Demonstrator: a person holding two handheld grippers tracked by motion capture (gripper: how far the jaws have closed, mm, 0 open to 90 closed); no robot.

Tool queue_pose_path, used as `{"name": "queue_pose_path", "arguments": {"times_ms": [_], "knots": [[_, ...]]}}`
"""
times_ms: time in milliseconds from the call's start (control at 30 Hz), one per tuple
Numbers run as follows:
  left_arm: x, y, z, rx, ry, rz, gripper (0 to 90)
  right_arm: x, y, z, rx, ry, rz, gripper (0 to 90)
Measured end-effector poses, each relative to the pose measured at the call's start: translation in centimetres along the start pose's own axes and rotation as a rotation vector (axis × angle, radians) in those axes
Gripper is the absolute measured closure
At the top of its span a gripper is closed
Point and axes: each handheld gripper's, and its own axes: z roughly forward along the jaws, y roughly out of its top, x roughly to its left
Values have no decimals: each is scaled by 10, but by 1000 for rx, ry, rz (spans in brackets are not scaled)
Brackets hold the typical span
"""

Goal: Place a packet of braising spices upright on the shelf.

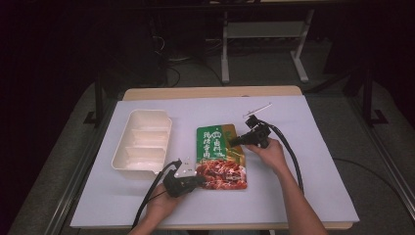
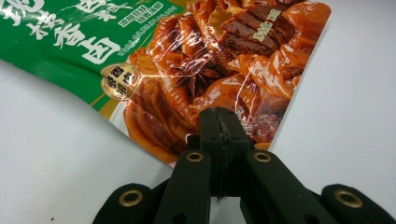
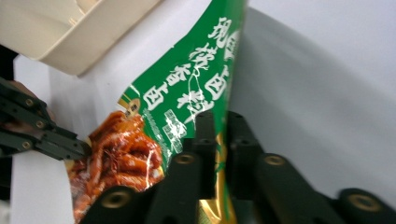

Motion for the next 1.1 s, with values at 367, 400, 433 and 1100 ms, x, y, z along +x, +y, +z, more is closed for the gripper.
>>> {"name": "queue_pose_path", "arguments": {"times_ms": [367,400,433,1100], "knots": [[0,-1,0,-6,-2,3,898,-2,-3,15,57,-16,22,745],[0,-1,0,-6,-2,3,897,-3,-3,16,61,-15,17,748],[0,-1,0,-5,0,4,898,-3,-3,17,59,-14,11,760],[1,1,-14,-36,-31,-2,742,8,3,1,-18,8,-23,892]]}}
